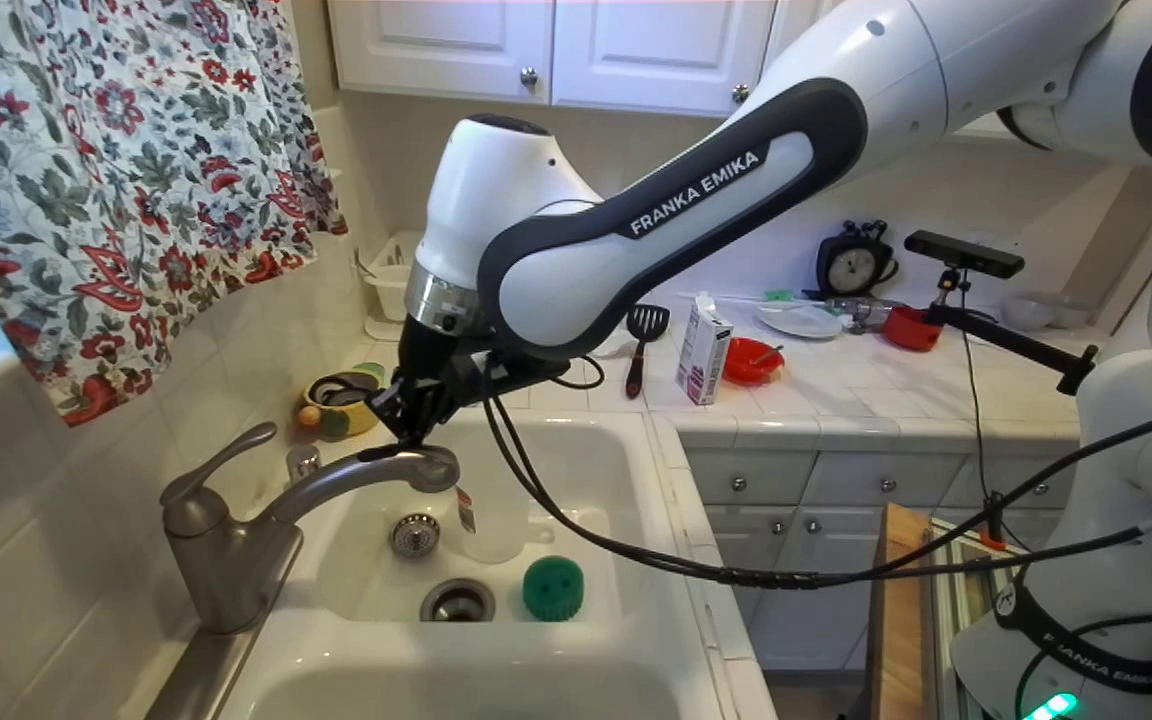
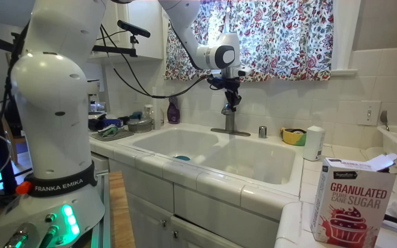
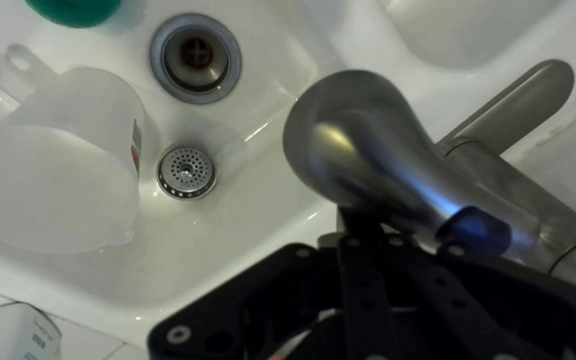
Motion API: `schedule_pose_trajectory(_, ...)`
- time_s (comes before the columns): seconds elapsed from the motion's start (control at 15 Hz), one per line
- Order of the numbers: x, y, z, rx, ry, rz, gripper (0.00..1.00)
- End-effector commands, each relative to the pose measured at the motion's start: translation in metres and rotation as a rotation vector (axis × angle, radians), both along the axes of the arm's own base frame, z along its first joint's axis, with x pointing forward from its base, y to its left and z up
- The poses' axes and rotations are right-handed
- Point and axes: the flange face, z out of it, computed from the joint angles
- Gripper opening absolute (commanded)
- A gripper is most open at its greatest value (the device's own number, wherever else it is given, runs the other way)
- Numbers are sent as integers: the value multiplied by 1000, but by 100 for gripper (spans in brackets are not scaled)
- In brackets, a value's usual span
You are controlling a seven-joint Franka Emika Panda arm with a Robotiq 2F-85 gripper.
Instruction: Move the faucet to the left
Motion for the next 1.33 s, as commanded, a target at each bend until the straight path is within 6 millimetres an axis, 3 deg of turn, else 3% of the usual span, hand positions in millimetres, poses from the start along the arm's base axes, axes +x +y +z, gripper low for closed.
schedule_pose_trajectory(0.0,-20,15,-2,26,86,64,0)
schedule_pose_trajectory(0.53,-45,40,-7,124,202,184,0)
schedule_pose_trajectory(1.27,-74,68,-24,323,230,279,0)
